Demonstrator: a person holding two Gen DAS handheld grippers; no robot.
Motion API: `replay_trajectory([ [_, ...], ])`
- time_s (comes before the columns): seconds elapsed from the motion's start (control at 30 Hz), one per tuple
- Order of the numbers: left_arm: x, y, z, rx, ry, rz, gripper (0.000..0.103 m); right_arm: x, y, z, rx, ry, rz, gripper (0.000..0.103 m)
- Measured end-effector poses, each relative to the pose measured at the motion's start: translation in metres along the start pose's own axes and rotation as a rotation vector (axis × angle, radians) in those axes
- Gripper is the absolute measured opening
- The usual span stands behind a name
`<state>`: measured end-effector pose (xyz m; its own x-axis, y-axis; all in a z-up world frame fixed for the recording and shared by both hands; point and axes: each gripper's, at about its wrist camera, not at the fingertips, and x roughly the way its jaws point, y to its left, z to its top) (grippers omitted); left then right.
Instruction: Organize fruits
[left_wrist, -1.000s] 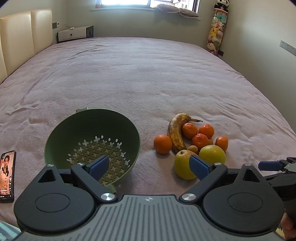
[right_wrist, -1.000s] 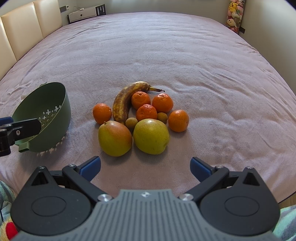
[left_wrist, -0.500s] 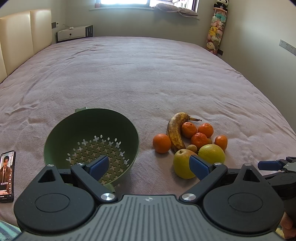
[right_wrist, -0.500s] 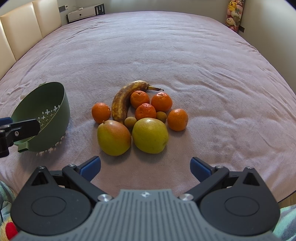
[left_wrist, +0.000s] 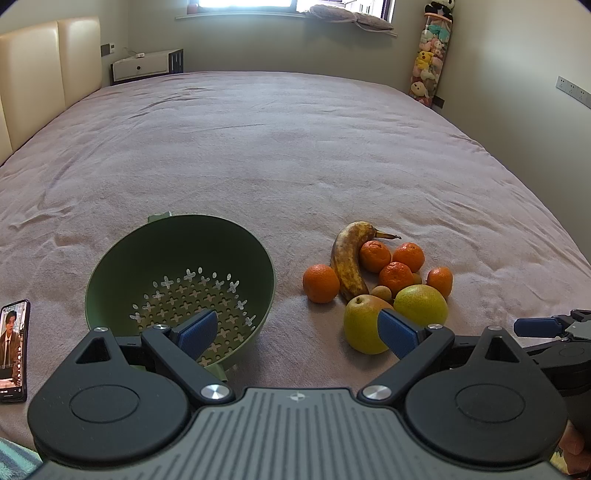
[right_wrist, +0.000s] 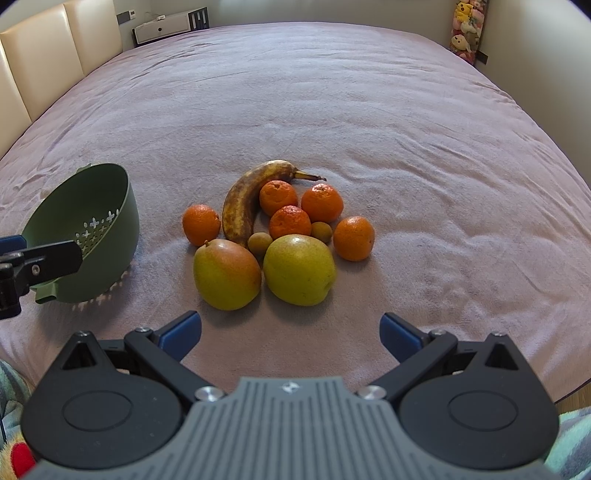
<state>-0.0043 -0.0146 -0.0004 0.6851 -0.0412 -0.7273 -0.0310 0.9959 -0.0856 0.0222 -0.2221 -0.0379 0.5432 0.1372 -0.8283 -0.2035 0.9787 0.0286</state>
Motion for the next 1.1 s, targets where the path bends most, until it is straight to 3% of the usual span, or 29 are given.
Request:
replay_trajectory([
  [0.5,0.0,0.002,0.001,0.005,0.002,-0.027,0.103,0.001,-0.002,0.001,0.003,0.01,0.003,0.099],
  [0.83,0.005,-0.005,0.002,-0.001,0.035,-0.114,0.103,0.006,-0.014,-0.001,0.035,0.004,-0.006,0.099],
  [1.0,0.008,-0.013,0.002,-0.003,0.041,-0.157,0.091,0.008,-0.018,0.0,0.04,0.001,-0.009,0.099],
  [1.1,0.012,-0.019,0.003,0.012,0.052,-0.167,0.09,0.01,-0.02,0.002,0.02,-0.011,-0.007,0.096],
])
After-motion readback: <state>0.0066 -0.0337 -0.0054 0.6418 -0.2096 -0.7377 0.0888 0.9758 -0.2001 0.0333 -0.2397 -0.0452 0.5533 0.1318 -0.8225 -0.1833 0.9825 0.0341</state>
